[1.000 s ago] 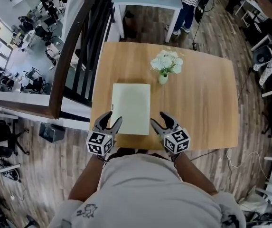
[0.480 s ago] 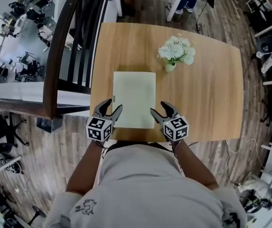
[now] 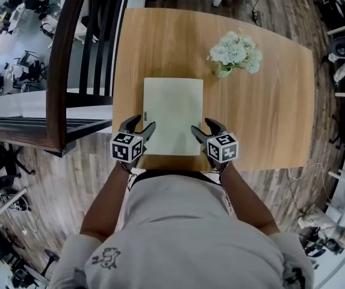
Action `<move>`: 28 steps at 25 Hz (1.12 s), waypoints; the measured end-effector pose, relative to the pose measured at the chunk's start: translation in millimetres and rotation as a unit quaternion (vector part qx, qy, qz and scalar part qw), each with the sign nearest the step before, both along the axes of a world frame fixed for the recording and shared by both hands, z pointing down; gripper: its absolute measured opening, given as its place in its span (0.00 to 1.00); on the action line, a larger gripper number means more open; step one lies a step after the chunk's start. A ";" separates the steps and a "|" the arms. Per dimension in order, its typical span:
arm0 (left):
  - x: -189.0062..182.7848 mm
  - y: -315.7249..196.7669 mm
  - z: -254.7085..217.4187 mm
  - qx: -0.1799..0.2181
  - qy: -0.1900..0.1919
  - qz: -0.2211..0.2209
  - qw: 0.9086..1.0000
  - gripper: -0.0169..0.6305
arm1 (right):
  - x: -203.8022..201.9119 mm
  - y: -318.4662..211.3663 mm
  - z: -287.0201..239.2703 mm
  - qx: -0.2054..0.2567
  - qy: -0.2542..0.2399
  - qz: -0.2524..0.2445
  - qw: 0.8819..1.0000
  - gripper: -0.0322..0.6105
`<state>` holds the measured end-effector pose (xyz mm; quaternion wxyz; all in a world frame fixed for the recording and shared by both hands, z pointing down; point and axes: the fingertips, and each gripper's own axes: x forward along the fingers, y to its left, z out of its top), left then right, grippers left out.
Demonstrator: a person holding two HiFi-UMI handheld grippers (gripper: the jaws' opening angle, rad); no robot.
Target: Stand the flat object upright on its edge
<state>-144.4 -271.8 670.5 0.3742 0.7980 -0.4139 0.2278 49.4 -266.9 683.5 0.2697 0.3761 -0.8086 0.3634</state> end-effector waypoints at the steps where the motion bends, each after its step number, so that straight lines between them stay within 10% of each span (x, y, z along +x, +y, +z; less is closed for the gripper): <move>1: -2.2 0.5 7.1 -0.009 -0.002 0.000 1.000 0.42 | -0.3 -0.5 5.0 -0.008 -0.001 0.006 1.000 0.51; 15: -4.8 -1.0 59.2 -0.112 0.048 -0.013 0.992 0.43 | -0.7 -6.2 48.4 -0.099 -0.009 0.045 0.994 0.53; 28: -1.4 -1.6 68.6 -0.122 0.041 -0.014 0.992 0.43 | -4.1 -5.9 57.1 -0.121 -0.017 0.030 0.992 0.51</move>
